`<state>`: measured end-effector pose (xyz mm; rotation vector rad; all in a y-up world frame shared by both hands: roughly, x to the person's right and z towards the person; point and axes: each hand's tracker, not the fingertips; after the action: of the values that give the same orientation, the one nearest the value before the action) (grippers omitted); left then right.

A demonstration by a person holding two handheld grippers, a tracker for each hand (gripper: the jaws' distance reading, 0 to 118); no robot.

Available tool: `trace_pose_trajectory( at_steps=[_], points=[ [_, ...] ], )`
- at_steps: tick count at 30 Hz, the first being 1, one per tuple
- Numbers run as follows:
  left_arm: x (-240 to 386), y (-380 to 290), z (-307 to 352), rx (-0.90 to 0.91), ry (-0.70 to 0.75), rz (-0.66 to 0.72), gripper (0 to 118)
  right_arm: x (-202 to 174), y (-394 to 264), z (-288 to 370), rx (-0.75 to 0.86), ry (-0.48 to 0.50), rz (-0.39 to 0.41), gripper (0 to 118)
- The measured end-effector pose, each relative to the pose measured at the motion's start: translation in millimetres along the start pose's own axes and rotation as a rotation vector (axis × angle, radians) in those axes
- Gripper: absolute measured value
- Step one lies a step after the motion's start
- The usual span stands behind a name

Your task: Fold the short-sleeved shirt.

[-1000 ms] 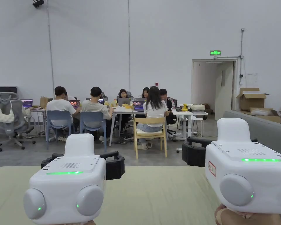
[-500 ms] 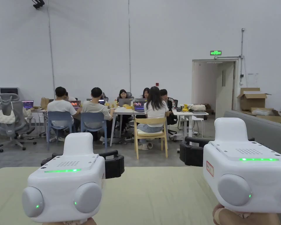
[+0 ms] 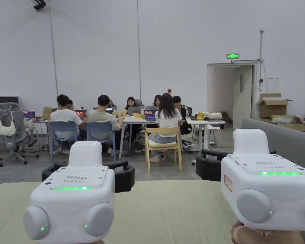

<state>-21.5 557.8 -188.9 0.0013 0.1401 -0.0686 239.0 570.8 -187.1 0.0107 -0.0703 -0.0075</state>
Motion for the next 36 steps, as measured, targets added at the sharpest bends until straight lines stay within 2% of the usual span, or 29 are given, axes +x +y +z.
trace_pose_trajectory(
  at_steps=[11,25,36],
  points=[
    [-2.4,-1.0,-3.5,-0.024,-0.031,0.027,118,3.5,-1.2,1.2,-0.001,0.022,-0.023,118],
    [-4.0,0.7,-2.6,-0.027,-0.037,0.040,118,-1.9,-2.0,2.3,0.011,0.028,0.001,118],
    [-4.6,0.4,-3.8,-0.041,-0.050,0.048,118,0.2,-1.0,3.1,0.013,0.025,-0.009,118]
  ],
)
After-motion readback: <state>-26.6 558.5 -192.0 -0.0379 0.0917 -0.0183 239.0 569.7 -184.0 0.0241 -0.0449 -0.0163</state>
